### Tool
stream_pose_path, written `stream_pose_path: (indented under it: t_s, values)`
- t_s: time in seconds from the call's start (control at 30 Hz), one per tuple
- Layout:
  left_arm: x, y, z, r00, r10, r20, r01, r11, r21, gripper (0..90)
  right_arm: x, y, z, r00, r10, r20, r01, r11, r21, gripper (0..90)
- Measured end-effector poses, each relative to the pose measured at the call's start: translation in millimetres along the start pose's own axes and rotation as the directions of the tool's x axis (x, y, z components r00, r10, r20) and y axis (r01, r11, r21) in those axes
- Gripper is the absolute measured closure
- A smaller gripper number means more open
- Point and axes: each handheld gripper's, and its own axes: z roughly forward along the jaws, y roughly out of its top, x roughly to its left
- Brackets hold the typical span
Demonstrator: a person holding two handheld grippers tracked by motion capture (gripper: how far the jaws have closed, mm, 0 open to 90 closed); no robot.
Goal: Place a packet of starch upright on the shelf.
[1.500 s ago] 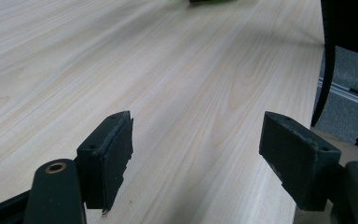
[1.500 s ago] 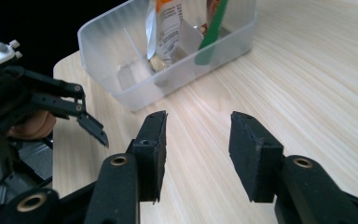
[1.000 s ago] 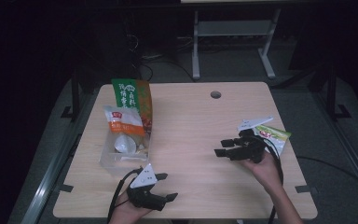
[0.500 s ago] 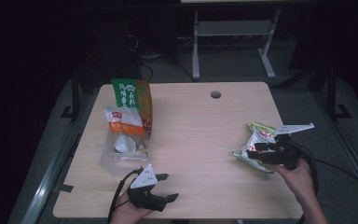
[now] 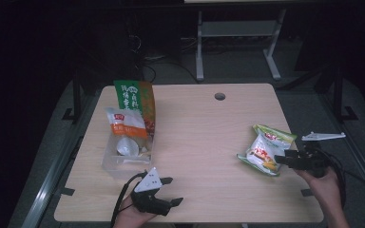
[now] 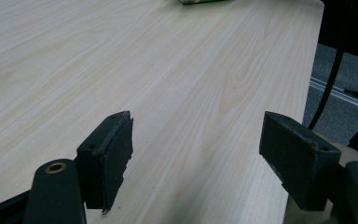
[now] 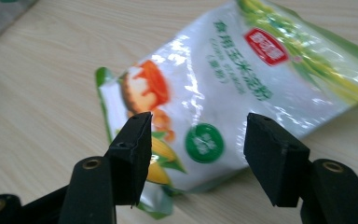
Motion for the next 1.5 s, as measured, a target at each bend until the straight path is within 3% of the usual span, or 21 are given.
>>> stream_pose_path:
  t_s: [0.23, 0.33, 0.57, 0.7, 0.87, 0.97, 1.03, 1.23, 1.4, 1.5]
  values:
    - [0.0, 0.4, 1.0, 0.9999, 0.010, 0.001, -0.010, 0.9999, -0.001, 25.2, -22.9, -3.0, 5.4, 0.9972, 0.065, 0.038, -0.065, 0.998, 0.002, 37.0]
    - [-1.2, 0.3, 1.9, 1.0000, -0.004, 0.005, 0.004, 1.0000, -0.006, 25.2, -33.0, -0.7, 9.4, 0.9931, 0.110, 0.042, -0.110, 0.994, -0.002, 35.2]
    - [-1.2, 0.7, 1.7, 1.0000, 0.003, 0.009, -0.003, 1.0000, -0.002, 25.2, -43.5, 0.1, 26.1, 0.9851, 0.167, 0.040, -0.168, 0.985, 0.025, 31.7]
    - [-2.2, 0.9, 1.7, 0.9999, 0.009, 0.012, -0.009, 1.0000, 0.000, 25.2, -52.0, -3.1, 31.5, 0.9675, 0.252, -0.024, -0.251, 0.968, 0.031, 37.2]
    - [-1.7, 1.0, 1.9, 0.9999, 0.010, 0.011, -0.010, 1.0000, 0.000, 25.3, -49.9, -3.3, 32.1, 0.9688, 0.241, -0.058, -0.240, 0.971, 0.022, 52.2]
    - [-2.0, 1.5, 1.2, 0.9998, 0.017, 0.007, -0.017, 0.9999, 0.001, 25.2, -47.9, -4.9, 30.9, 0.9752, 0.210, -0.069, -0.210, 0.978, 0.014, 73.7]
    - [-2.2, 1.4, 0.7, 1.0000, 0.008, 0.006, -0.008, 1.0000, -0.002, 25.3, -46.2, -5.8, 29.8, 0.9792, 0.189, -0.073, -0.189, 0.982, 0.013, 81.6]
    - [-1.7, 1.6, -0.2, 1.0000, -0.004, 0.006, 0.004, 1.0000, -0.007, 25.3, -37.7, -5.9, 27.3, 0.9887, 0.138, -0.058, -0.136, 0.990, 0.030, 85.8]
    - [-1.8, 2.0, -0.6, 1.0000, 0.001, 0.003, -0.001, 1.0000, -0.009, 25.3, -31.7, -10.8, 25.5, 0.9887, 0.125, -0.083, -0.123, 0.992, 0.029, 86.2]
    - [-1.9, 2.0, -0.1, 1.0000, 0.000, 0.004, 0.001, 1.0000, -0.007, 25.3, -32.9, -12.2, 26.5, 0.9850, 0.143, -0.096, -0.142, 0.990, 0.022, 84.5]
